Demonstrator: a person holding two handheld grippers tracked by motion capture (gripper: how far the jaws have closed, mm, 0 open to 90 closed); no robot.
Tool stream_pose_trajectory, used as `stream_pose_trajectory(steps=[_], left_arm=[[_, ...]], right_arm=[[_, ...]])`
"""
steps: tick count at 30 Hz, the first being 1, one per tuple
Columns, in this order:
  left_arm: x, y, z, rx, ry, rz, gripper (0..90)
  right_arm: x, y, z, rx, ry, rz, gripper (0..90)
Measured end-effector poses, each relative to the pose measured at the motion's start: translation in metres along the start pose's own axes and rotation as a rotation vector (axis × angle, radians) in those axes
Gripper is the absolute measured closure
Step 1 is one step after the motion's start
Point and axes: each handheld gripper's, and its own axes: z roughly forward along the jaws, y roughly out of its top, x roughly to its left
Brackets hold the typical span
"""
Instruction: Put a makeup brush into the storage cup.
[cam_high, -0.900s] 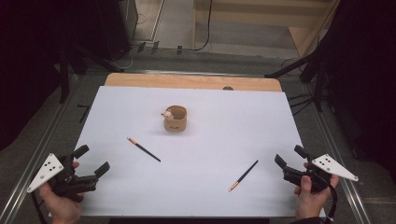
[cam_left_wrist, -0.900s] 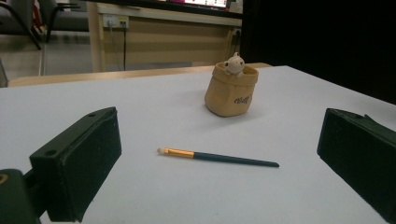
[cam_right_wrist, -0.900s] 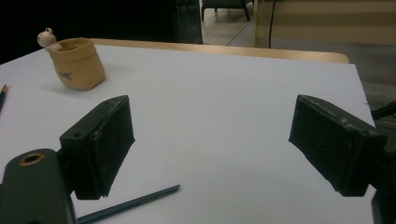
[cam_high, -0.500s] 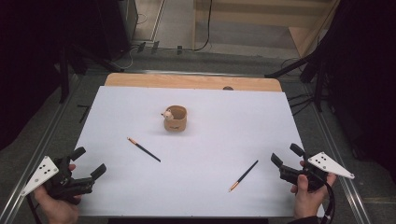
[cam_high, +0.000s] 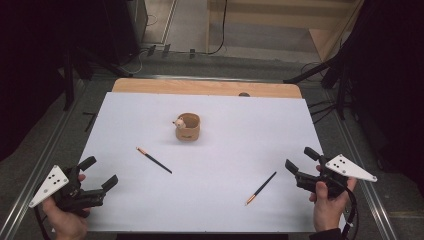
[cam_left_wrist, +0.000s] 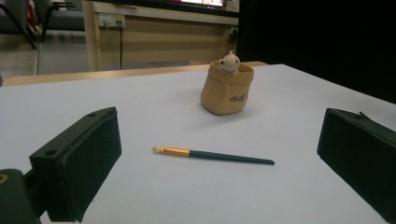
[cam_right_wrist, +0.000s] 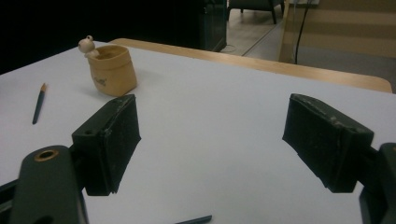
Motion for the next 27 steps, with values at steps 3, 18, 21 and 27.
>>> stream_pose_trajectory(steps=[3,18,21,27], left_arm=[[-0.001,0.001,0.000,0.000,0.000,0.010,0.0],[-0.002,0.001,-0.001,0.008,0.007,0.027,0.0],[-0.004,0.001,0.000,0.016,0.006,0.037,0.0],[-0.005,0.001,0.002,0.020,0.003,0.047,0.0]], right_arm=[[0.001,0.006,0.004,0.011,0.009,0.007,20.6],[0.007,0.030,0.035,0.173,0.159,-0.092,23.6],[0.007,0.035,0.043,0.245,0.200,-0.103,23.9],[0.018,0.041,0.065,0.401,0.239,-0.194,24.1]])
